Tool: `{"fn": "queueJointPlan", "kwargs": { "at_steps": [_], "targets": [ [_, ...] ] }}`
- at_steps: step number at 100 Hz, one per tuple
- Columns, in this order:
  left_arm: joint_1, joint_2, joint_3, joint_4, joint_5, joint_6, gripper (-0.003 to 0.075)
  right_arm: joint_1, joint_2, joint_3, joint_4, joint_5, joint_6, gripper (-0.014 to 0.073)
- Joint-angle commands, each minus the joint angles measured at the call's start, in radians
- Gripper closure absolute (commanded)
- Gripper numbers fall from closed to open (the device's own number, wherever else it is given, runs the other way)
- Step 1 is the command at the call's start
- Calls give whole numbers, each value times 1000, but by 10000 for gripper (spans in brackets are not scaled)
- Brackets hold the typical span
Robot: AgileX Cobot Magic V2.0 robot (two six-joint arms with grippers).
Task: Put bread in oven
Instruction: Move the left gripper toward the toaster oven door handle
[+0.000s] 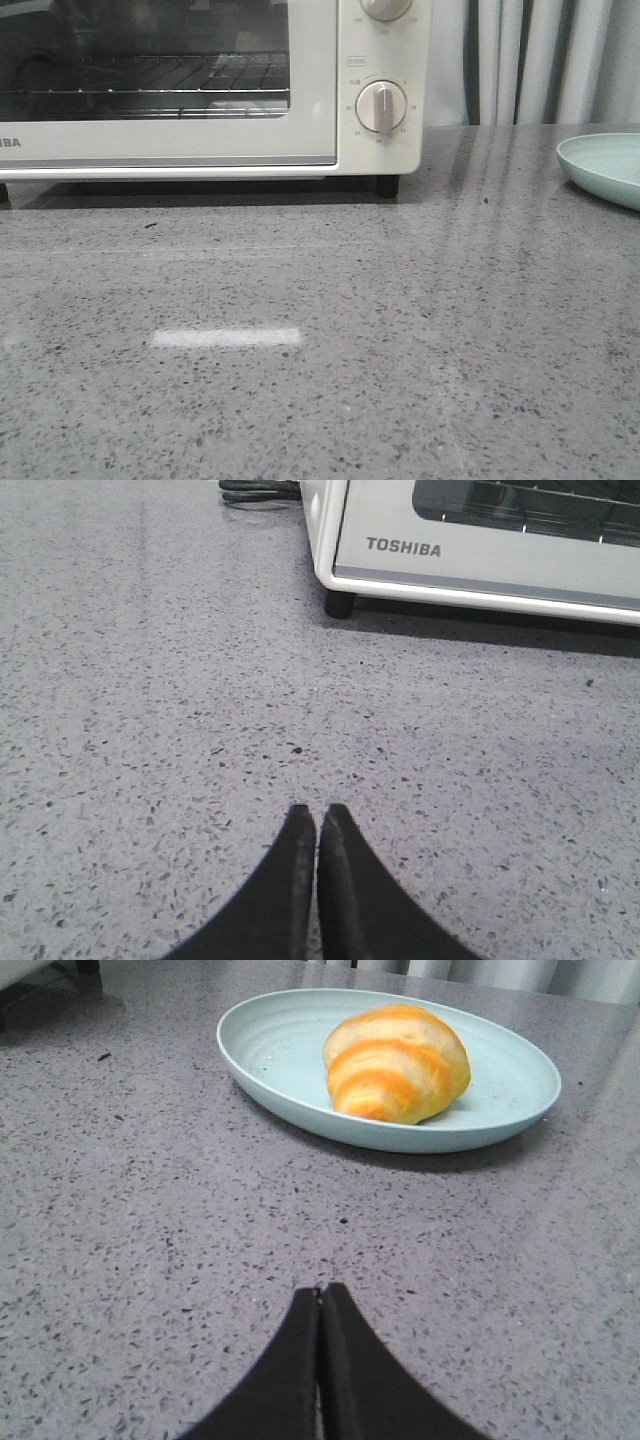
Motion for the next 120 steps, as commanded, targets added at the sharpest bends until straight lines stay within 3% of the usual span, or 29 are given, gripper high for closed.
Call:
{"fn": "queueJointPlan", "kwargs": {
  "at_steps": [1, 79, 94, 101, 112, 120],
  "targets": [
    [2, -29, 23, -5, -41, -11, 741, 1, -20, 14, 3, -35, -4, 664],
    [2, -29, 23, -5, -41, -11, 741, 1, -20, 14, 3, -35, -4, 664],
    [2, -29, 23, 14, -58, -11, 741, 1, -20, 12, 3, -161, -2, 664],
    [2, -29, 23, -58, -136, -11, 741, 1, -20, 12, 95, -292, 10, 664],
    [2, -29, 23, -275, -331, -11, 741, 1, -20, 12, 355, -486, 10, 663],
    [2, -29, 21, -473, -459, -11, 741, 1, -20, 12, 450, -515, 10, 663]
  ]
}}
